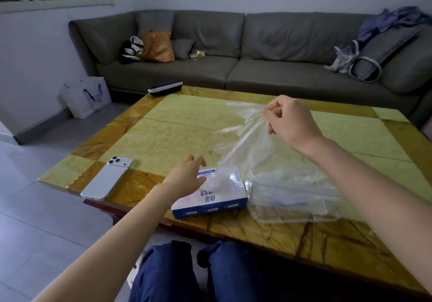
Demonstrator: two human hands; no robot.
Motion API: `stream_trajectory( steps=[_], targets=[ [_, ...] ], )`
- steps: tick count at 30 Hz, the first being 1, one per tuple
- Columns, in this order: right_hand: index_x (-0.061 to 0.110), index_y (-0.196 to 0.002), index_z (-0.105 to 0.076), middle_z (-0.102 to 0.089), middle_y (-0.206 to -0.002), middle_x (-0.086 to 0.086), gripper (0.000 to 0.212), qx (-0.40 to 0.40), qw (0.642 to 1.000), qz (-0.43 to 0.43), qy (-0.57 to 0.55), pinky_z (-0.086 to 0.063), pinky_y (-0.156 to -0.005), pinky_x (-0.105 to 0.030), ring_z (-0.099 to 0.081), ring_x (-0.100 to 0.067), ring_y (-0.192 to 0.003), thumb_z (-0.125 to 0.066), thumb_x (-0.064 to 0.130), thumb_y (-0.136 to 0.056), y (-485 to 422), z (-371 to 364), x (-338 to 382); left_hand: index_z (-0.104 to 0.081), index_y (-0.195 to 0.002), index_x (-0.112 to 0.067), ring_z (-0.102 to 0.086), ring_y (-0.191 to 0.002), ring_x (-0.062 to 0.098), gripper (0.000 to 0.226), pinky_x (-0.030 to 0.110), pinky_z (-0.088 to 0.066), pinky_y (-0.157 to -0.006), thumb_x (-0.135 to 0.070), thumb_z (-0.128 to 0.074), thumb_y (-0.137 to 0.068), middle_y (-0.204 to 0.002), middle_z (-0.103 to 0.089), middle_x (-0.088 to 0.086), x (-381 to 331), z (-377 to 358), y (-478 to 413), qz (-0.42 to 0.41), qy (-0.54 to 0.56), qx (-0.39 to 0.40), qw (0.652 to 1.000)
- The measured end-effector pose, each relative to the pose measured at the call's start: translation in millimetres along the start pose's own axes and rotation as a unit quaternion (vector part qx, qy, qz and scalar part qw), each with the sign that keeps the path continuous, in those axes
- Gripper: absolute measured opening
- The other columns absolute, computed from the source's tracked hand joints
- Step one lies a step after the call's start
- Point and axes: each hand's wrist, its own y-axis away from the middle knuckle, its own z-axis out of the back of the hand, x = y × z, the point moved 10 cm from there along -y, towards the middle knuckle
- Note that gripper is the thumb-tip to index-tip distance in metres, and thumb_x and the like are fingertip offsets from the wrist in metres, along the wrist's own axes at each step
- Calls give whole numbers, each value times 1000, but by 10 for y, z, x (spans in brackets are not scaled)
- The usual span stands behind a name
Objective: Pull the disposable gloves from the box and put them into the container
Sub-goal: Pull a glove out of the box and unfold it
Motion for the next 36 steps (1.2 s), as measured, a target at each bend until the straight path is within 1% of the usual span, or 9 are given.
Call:
stream_trajectory(
  steps=[3,8,13,16,18,23,29,30,36],
  targets=[
    [8,-115,-52,-65,-74,-7,21,23,994,-75,-80,-58,-63,-30,-66,-13,-61,-52,11,-94,99,-59,-174,-48,-120,-18,-48,-93,10,38,22,-43,-81,-30,-62,-88,-118,-49,0,-539,484,204,-85,85,-133,984],
    [5,-132,-42,-67,-75,-10,41,65,970,-146,-183,-55,-50,-22,-67,-13,-54,-52,5,-93,204,-188,-196,-23,-142,-19,-40,-120,16,88,36,-35,-105,-51,-70,-75,-136,-36,1,-1340,419,376,-159,40,-117,980],
    [5,-135,-34,-67,-97,-13,44,104,986,-125,-41,-55,-66,-31,-69,-20,-77,-50,19,-96,269,-102,-272,-59,-112,-17,-60,-92,11,19,31,-47,-95,-21,-53,-95,-111,-66,-2,-1277,706,225,-140,97,-189,967],
    [11,-142,-26,-42,-143,-8,73,64,998,-18,3,-38,-95,-30,-47,-23,-125,-50,52,-87,239,110,-143,-67,-103,-12,-60,-86,8,15,26,-49,-89,-13,-57,-92,-98,-68,-3,-1315,775,133,-184,114,-104,971],
    [17,-143,-29,-43,-143,2,85,155,985,57,-49,-33,-98,-21,-43,-13,-128,-51,61,-74,322,11,119,-67,-102,-9,-63,-80,7,14,25,-52,-86,-10,-60,-89,-88,-66,-4,-1428,766,131,-237,114,-24,965],
    [21,-127,-51,-66,-95,12,59,307,948,55,-63,-48,-69,-13,-61,1,-85,-78,28,-75,497,-353,113,-64,-93,-15,-64,-69,1,15,16,-52,-70,-2,-58,-88,-83,-64,-4,-1464,736,92,-260,138,106,950],
    [15,-80,-61,-63,-82,8,14,344,938,-11,-50,-47,-65,-15,-60,-2,-73,-71,24,-82,456,-373,-314,-65,-90,-16,-55,-52,-3,17,11,-48,-57,-1,-58,-89,-76,-64,-4,-1262,979,-224,-195,166,23,967],
    [12,-67,-51,-66,-86,9,26,350,935,-26,-59,-48,-66,-14,-63,0,-77,-70,20,-82,436,-384,-405,-66,-91,-15,-55,-51,-4,15,10,-47,-56,-2,-59,-89,-76,-64,-5,-1248,979,-286,-188,162,15,969],
    [14,-59,-41,-67,-86,10,38,204,977,-61,-27,-49,-77,-28,-64,-10,-84,-72,16,-82,115,-35,-791,-71,-95,-3,-55,-56,3,11,15,-46,-59,-5,-65,-86,-78,-66,3,-1395,1095,-630,-180,125,-118,969]
  ],
)
